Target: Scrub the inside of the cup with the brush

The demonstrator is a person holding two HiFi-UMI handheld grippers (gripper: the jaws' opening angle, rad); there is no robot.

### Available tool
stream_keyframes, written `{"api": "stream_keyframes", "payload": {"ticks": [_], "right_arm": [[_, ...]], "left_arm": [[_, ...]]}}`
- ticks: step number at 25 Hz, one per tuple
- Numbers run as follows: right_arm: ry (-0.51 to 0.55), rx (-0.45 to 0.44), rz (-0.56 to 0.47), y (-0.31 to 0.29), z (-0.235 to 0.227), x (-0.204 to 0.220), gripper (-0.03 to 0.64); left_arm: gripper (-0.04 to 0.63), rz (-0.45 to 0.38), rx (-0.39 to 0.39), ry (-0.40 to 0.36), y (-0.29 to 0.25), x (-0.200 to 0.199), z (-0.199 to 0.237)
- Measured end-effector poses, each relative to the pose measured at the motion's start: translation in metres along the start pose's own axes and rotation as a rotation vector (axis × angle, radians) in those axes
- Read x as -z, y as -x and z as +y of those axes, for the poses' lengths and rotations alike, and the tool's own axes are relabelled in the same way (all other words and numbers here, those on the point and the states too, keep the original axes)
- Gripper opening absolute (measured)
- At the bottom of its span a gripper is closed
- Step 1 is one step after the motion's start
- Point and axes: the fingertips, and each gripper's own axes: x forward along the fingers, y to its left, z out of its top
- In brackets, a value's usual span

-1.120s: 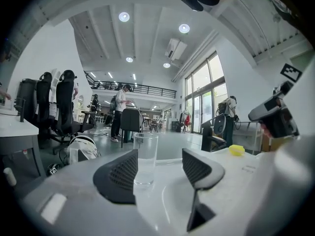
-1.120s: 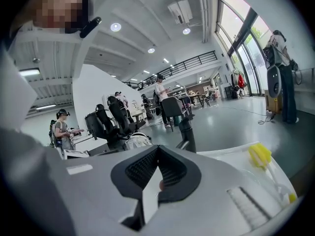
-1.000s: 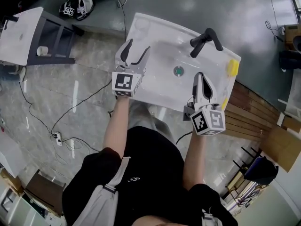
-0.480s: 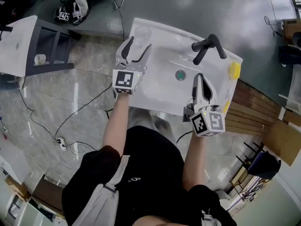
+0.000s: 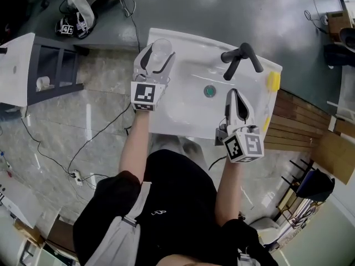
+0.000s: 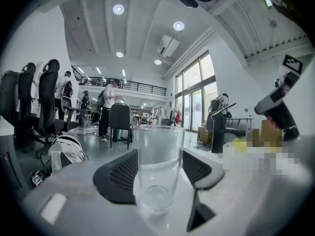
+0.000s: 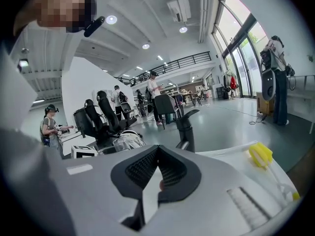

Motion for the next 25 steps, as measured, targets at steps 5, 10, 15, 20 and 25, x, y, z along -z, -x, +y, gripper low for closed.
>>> {"api": "stream_keyframes", "payload": {"ticks": [5, 10, 15, 20, 25], "right_arm": [[-0.001, 0.014, 0.005, -0.005, -0.001, 0.000, 0.000], [-0.001, 0.020, 0.010, -0.012, -0.003, -0.002, 0.000], [0.000, 0.024, 0.024, -0.019, -0.004, 0.000, 0.000], [-0.002, 0.030, 0.030, -0.026, -0.006, 0.001, 0.000], [-0.006, 0.035, 0.039, -0.033, -0.009, 0.002, 0.000]], "left_arm": [[0.281, 0.000, 0.031, -0.010, -0.009, 0.000, -0.001], [0.289, -0.008, 0.062, 0.019, -0.018, -0.003, -0.005], [0.308, -0.004, 0.093, 0.019, -0.028, -0.002, -0.009], [0.336, -0.004, 0.151, -0.067, -0.038, 0.001, -0.014], [0.342, -0.001, 0.163, -0.065, -0.047, -0.001, -0.015]]}}
